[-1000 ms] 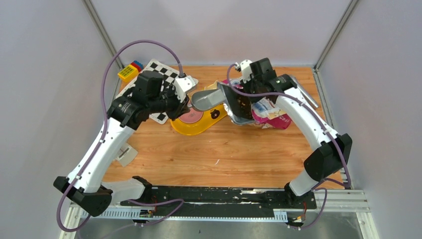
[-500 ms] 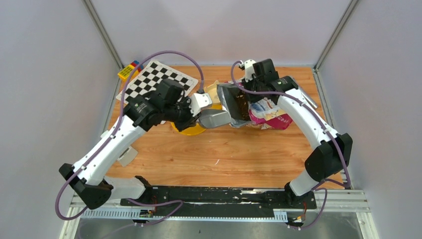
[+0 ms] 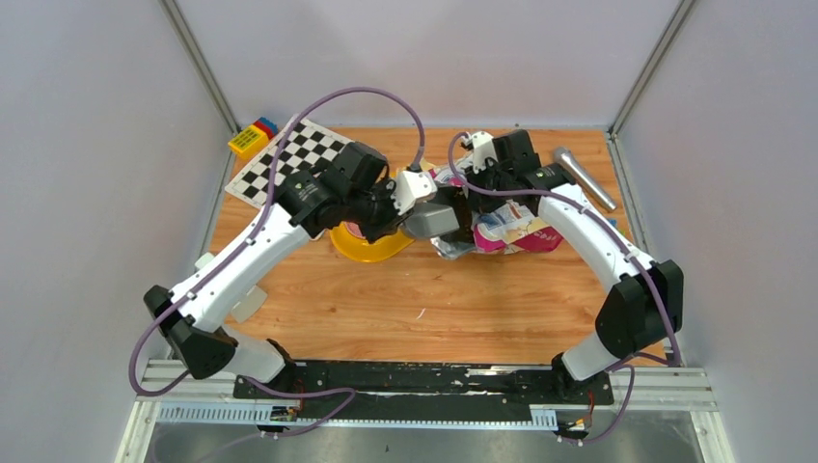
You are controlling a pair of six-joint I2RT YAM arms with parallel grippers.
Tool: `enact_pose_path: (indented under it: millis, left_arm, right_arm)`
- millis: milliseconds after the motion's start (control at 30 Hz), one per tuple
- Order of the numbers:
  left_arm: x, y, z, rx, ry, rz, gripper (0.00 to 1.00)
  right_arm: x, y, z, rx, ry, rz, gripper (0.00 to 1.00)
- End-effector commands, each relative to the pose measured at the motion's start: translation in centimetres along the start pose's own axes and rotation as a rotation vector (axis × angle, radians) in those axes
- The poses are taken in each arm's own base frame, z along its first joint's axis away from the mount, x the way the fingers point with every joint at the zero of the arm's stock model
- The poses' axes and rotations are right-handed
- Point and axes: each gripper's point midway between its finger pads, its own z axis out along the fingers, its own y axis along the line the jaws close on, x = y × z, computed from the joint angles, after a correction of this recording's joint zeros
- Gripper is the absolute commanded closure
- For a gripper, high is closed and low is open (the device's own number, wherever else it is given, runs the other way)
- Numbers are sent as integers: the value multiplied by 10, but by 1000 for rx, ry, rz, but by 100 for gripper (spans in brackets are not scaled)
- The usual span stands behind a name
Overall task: Serve the pet food
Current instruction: Collect the pet food from the pet food bag.
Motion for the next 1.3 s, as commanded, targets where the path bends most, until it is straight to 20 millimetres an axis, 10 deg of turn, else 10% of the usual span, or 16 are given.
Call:
enact_pose_path:
  millis: [0, 500, 1267]
  left_arm:
    - [-11, 3, 27, -66, 51, 27, 100]
    - [14, 6, 111, -201, 302, 35, 100]
    - [15, -7, 228, -240, 378, -82, 100]
  right_arm:
    - [-26, 16, -19, -79, -117, 18, 100]
    - [-66, 4, -76, 71, -305, 76, 100]
    - [-21, -26, -46, 84, -246, 196, 100]
